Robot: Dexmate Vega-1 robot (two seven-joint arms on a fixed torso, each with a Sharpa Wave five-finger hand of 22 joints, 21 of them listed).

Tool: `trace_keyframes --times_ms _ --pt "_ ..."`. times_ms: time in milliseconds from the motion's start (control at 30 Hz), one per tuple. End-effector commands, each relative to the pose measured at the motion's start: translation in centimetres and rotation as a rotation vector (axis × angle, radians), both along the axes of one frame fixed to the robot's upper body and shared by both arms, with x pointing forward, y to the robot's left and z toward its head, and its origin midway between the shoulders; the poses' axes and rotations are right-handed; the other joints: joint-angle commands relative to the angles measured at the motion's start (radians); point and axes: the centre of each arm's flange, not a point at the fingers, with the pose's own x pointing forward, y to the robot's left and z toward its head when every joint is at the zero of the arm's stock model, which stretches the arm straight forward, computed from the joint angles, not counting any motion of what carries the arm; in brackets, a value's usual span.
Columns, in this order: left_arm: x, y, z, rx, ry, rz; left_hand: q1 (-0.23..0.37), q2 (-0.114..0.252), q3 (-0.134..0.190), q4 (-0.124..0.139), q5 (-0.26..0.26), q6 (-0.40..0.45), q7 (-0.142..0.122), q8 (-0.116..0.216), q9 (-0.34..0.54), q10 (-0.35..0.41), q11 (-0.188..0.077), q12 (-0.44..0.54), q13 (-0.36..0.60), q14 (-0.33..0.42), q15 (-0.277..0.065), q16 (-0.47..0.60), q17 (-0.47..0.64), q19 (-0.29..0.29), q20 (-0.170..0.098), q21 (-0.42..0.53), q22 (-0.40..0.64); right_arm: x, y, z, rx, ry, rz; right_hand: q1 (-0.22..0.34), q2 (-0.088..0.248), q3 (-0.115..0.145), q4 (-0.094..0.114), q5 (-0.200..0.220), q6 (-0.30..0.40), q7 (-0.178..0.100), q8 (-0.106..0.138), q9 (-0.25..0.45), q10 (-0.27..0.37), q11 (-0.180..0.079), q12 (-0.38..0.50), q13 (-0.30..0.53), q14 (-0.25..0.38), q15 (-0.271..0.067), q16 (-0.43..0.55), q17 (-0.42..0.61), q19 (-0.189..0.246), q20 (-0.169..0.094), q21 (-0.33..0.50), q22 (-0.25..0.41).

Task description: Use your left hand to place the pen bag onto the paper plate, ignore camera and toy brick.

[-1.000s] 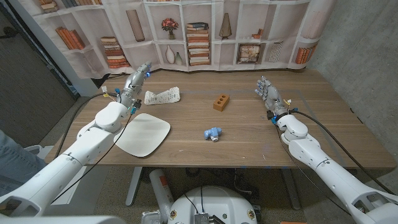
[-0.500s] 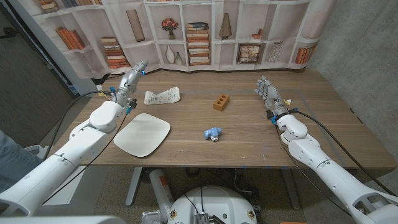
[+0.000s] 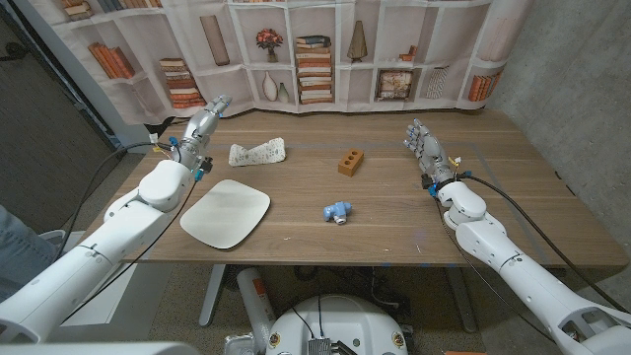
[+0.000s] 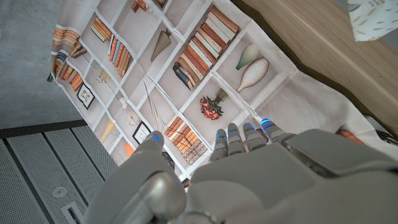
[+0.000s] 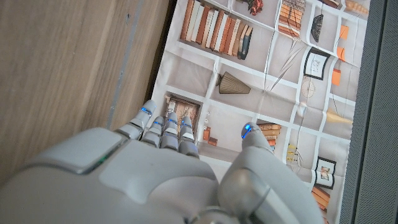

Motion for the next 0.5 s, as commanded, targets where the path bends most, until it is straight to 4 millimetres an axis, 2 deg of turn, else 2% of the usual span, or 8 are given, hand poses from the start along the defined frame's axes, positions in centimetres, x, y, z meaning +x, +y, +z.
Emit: trace_keyframes --times_ms 33,500 --pt "0.3 0.1 0.2 0.051 -0.012 0.069 0.013 0.003 0.003 -0.004 0.008 0.008 -0.003 0.004 0.004 0.012 -0.004 0.005 0.002 0.004 -0.002 0.006 0.002 -0.014 0.004 -0.004 0.002 -0.1 0.2 -0.1 0.007 -0.006 -0.002 0.003 0.005 -0.005 0.000 0.000 0.011 0.000 0.001 0.005 0.007 -0.001 -0.001 0.001 0.005 0.005 -0.001 0.004 0.009 -0.039 -0.001 0.003" --pt "1.2 -1.2 0.5 0.124 -0.021 0.153 0.021 0.006 0.003 -0.008 0.013 0.020 -0.007 0.005 0.005 0.024 -0.010 0.006 0.002 0.015 -0.008 0.006 0.002 -0.008 0.003 -0.010 0.002 -0.1 0.0 -0.2 0.011 -0.011 -0.004 0.003 0.006 -0.007 -0.001 0.000 0.012 0.000 0.000 0.005 0.010 0.000 -0.001 0.002 0.006 0.006 -0.001 0.004 0.011 -0.040 -0.007 0.003"
